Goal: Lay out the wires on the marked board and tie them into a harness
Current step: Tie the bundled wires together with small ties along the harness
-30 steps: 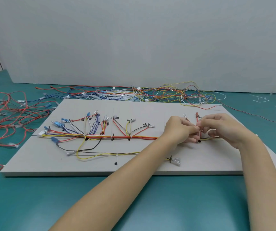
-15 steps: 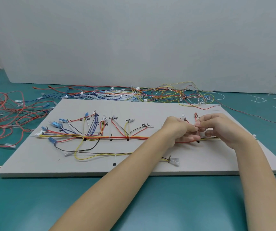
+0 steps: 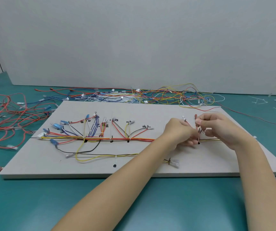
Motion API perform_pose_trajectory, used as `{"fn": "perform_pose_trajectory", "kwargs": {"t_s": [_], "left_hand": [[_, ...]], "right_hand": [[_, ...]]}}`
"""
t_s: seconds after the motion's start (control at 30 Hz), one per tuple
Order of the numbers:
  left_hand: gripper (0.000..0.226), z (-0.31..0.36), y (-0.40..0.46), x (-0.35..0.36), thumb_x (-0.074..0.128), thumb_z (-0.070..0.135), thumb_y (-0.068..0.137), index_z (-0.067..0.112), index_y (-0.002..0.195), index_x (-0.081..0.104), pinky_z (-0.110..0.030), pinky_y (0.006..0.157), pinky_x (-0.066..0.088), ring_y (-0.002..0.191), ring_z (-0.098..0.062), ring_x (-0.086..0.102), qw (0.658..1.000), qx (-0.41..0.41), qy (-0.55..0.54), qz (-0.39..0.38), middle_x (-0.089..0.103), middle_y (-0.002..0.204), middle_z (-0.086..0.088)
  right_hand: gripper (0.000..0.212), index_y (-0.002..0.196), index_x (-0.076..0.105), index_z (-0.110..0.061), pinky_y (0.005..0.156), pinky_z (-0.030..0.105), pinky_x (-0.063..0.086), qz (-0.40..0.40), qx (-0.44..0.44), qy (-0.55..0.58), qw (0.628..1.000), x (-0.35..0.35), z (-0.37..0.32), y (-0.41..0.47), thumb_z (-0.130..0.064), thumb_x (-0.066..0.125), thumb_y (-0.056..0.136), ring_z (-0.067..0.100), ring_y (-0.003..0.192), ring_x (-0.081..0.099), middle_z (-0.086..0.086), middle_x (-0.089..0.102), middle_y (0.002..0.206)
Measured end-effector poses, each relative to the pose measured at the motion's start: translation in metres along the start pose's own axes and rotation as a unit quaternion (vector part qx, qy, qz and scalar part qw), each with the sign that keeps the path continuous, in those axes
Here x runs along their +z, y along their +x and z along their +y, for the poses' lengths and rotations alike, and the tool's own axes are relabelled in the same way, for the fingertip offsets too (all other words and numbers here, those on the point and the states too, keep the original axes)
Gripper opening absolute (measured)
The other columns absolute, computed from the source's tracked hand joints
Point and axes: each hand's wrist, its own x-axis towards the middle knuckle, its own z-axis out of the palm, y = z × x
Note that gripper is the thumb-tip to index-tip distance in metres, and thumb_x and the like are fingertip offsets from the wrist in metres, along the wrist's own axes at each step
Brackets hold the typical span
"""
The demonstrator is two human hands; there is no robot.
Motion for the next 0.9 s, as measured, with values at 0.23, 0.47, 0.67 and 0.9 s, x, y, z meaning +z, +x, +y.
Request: {"fn": "perform_pose_trajectory", "kwargs": {"t_s": [0.23,0.47,0.67,0.9], "left_hand": [[0.008,-0.010,0.001,0.005,0.067,0.004,0.075,0.001,0.077,0.074,-0.016,0.046,0.043,0.037,-0.014,0.049,0.990,0.057,0.122,0.030,0.063,0.056,-0.008],[0.007,-0.012,0.003,0.003,0.071,0.008,0.078,0.006,0.072,0.071,-0.016,0.041,0.043,0.036,-0.009,0.051,0.992,0.069,0.106,0.025,0.063,0.058,-0.009],[0.009,-0.017,0.000,0.005,0.068,0.008,0.085,0.003,0.079,0.073,-0.016,0.040,0.045,0.034,-0.009,0.052,0.985,0.106,0.130,0.042,0.061,0.053,-0.005],[0.018,-0.017,-0.004,0.006,0.065,0.009,0.086,0.004,0.071,0.074,-0.025,0.055,0.047,0.052,-0.024,0.056,0.963,0.157,0.213,0.053,0.065,0.060,-0.014]], "right_hand": [[0.014,0.095,0.061,-0.001,0.053,0.026,0.032,0.015,-0.021,0.038,0.999,0.001,-0.001,0.000,-0.014,0.057,0.095,0.012,0.058,0.049,0.003,0.057,0.080],[0.013,0.088,0.070,-0.006,0.051,0.022,0.042,-0.017,0.025,-0.013,0.999,-0.002,0.006,-0.001,-0.018,0.071,0.086,0.013,0.061,0.058,0.006,0.067,0.075],[0.020,0.073,0.064,-0.007,0.047,0.022,0.035,0.016,-0.004,-0.012,1.000,0.002,0.005,0.001,-0.017,0.065,0.090,0.013,0.053,0.057,0.006,0.062,0.063],[0.023,0.068,0.057,-0.004,0.049,0.024,0.042,0.039,-0.022,0.021,0.999,0.009,0.001,0.004,-0.004,0.059,0.092,0.023,0.051,0.051,0.011,0.056,0.061]]}}
